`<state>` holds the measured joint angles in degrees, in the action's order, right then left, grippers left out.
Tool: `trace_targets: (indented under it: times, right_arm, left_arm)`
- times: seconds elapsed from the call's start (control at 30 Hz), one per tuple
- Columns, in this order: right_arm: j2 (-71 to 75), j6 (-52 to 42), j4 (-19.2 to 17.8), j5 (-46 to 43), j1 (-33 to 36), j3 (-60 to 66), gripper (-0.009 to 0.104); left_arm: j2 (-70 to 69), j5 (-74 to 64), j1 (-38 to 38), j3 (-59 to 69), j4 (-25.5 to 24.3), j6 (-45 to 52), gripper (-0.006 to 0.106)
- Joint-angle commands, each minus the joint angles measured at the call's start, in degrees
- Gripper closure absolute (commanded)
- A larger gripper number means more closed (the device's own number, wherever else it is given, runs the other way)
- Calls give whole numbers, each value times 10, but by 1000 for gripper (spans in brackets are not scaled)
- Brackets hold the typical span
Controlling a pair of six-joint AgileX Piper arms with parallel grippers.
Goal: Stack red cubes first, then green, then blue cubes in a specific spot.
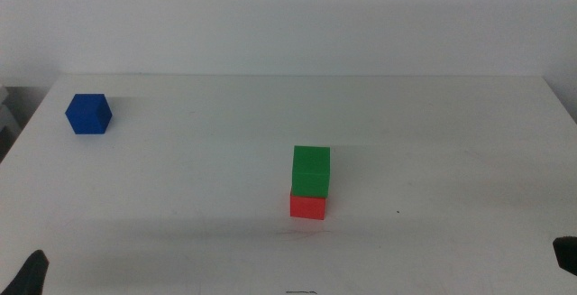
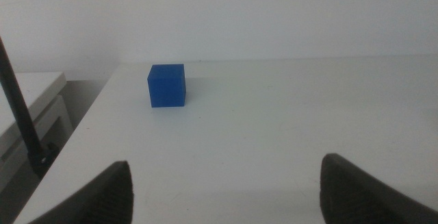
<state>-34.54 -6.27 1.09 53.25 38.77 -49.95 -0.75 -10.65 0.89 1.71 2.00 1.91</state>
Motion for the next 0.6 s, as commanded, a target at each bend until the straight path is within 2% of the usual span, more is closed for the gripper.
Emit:
trace_targets:
  times: [0.0, 0.13, 0.23, 0.57]
  right_arm:
    - [-2, -7, -7, -44, -4, -13, 7]
    - [-2, -7, -6, -44, -4, -13, 7]
    - [-2, -7, -7, -44, -4, -13, 7]
    - [-2, -7, -16, -44, -4, -13, 7]
  left_arm:
    - [-12, 44, 1, -2, 2, -2, 7]
    - [-12, 42, -9, -2, -92, -1, 7]
    - [-12, 42, -9, -2, -123, -2, 7]
    - [-12, 36, -9, -2, -133, -2, 7]
